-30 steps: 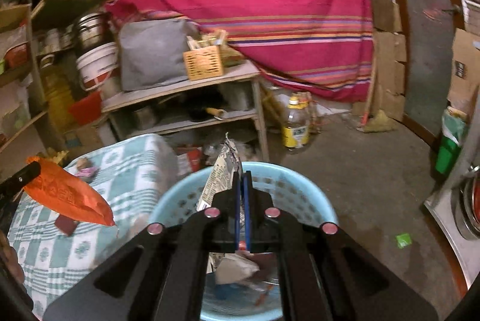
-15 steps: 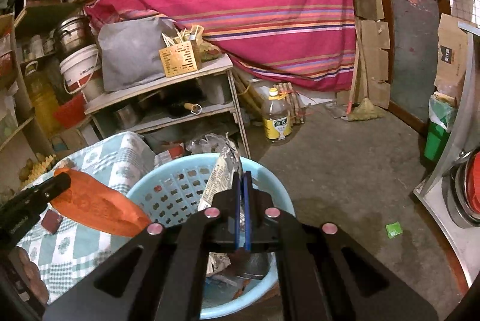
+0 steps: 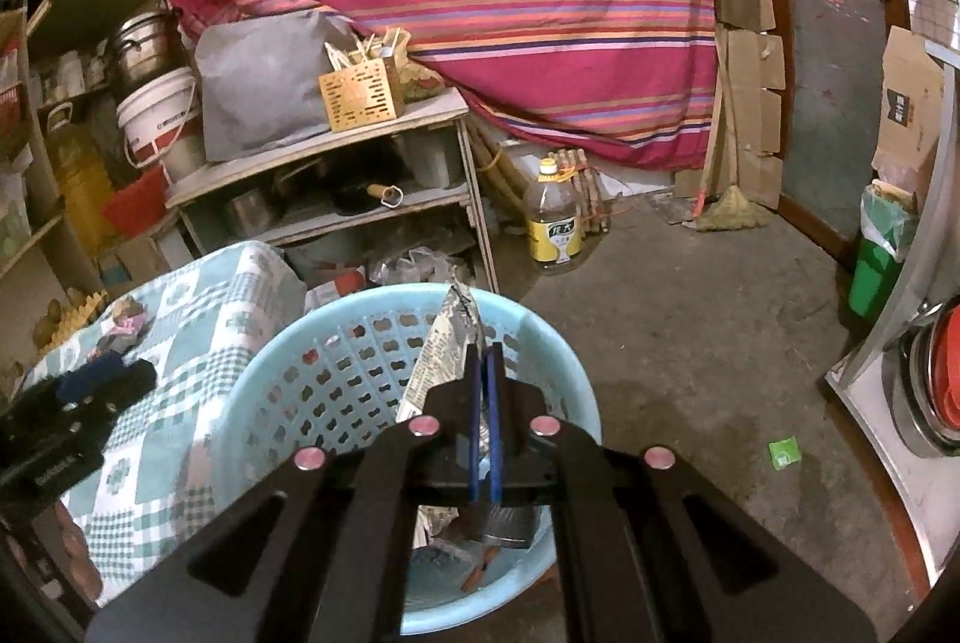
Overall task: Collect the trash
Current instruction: 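Open the right tool to drop the newspaper packet into the basket, then return to the table and grasp the maroon scouring pad with the left tool, then grasp the brown paper bag with the right tool while the left tool holds the pad, then carry both items over the basket and open the left tool to drop the pad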
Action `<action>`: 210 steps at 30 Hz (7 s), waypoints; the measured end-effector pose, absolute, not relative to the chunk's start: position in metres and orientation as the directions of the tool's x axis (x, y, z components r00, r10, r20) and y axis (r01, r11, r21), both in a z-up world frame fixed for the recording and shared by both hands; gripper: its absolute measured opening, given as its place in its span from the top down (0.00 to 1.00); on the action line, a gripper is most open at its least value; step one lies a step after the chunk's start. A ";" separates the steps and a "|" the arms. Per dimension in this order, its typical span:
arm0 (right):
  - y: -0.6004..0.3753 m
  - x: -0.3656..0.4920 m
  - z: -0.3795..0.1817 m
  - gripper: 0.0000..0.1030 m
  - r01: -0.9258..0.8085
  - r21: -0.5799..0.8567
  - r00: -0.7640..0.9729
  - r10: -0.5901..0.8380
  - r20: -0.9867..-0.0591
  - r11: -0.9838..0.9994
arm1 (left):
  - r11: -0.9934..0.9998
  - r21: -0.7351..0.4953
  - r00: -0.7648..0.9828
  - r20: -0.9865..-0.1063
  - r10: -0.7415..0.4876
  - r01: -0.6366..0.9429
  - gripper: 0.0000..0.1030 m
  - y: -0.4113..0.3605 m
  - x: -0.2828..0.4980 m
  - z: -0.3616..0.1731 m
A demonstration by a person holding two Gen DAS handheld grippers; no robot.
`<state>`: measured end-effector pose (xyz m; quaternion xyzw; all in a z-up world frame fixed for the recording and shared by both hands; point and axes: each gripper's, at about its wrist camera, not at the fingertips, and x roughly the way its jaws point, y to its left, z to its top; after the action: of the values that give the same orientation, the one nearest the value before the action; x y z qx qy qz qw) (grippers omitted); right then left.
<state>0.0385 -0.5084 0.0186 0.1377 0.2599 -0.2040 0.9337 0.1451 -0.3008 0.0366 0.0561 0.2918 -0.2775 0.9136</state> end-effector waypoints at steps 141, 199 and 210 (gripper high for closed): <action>-0.171 0.227 0.006 0.59 -0.043 -0.120 0.771 -0.044 -0.635 0.992 | 0.994 -0.109 0.782 -0.616 -0.091 0.030 0.16 0.074 0.255 0.023; -0.491 0.067 -0.001 0.59 0.416 0.123 0.750 -0.263 -0.607 0.901 | 0.820 -0.055 0.637 -0.601 -0.483 0.570 0.16 -0.320 0.159 0.017; -0.517 0.055 -0.009 0.59 0.452 0.139 0.735 -0.279 -0.618 0.881 | 0.789 -0.064 0.604 -0.607 -0.517 0.611 0.16 -0.357 0.158 0.006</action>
<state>0.0551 -0.5166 -0.0093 0.1415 0.3053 -0.1983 0.9206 0.1578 -0.3572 0.0059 0.0752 0.3133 -0.3158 0.8924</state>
